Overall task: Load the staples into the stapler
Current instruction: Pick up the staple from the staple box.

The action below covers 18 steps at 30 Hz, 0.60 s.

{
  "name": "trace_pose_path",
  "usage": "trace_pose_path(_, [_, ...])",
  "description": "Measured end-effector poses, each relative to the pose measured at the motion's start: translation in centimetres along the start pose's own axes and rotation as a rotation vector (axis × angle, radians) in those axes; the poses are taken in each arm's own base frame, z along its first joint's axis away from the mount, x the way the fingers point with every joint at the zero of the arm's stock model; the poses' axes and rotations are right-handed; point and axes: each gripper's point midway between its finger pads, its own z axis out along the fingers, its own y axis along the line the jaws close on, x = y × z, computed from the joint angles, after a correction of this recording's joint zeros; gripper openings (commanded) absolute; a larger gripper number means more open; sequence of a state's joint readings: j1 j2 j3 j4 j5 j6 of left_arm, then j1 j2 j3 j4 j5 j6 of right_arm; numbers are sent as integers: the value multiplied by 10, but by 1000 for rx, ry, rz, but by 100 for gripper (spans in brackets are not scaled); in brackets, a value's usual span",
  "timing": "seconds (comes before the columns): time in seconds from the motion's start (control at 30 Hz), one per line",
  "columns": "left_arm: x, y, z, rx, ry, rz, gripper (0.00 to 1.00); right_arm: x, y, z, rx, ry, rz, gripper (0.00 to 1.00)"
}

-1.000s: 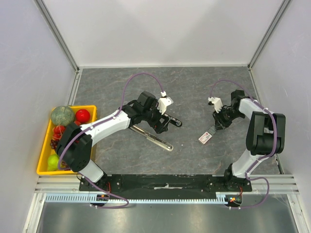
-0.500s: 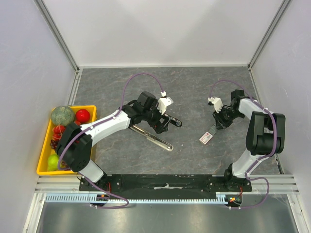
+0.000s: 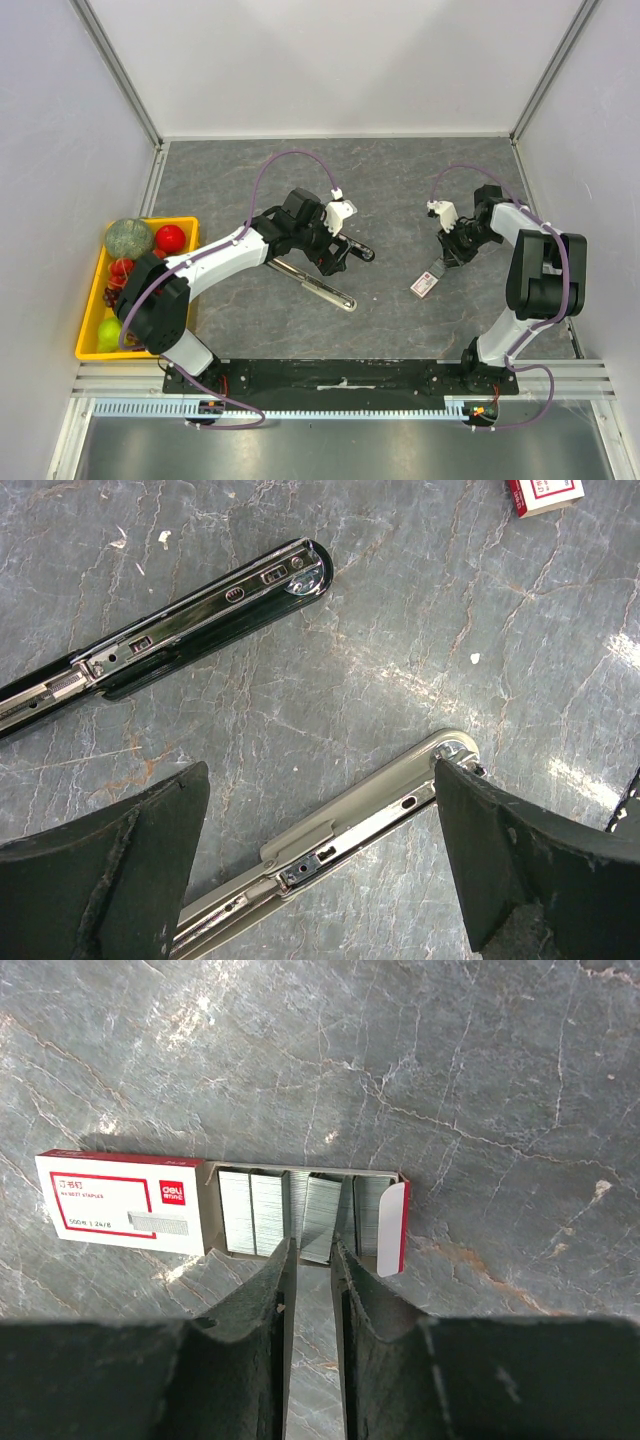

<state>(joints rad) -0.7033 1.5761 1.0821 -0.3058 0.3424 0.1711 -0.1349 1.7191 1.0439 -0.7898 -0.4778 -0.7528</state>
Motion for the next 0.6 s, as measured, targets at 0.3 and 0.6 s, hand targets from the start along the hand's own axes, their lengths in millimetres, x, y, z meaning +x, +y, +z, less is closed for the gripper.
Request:
trace_pose_path(0.3, [0, 0, 0, 0, 0, 0, 100, -2, -1, 3, 22, 20, -19, 29])
trace_pose_path(0.6, [0, 0, 0, 0, 0, 0, 100, -3, -2, 8, 62, 61, -43, 29])
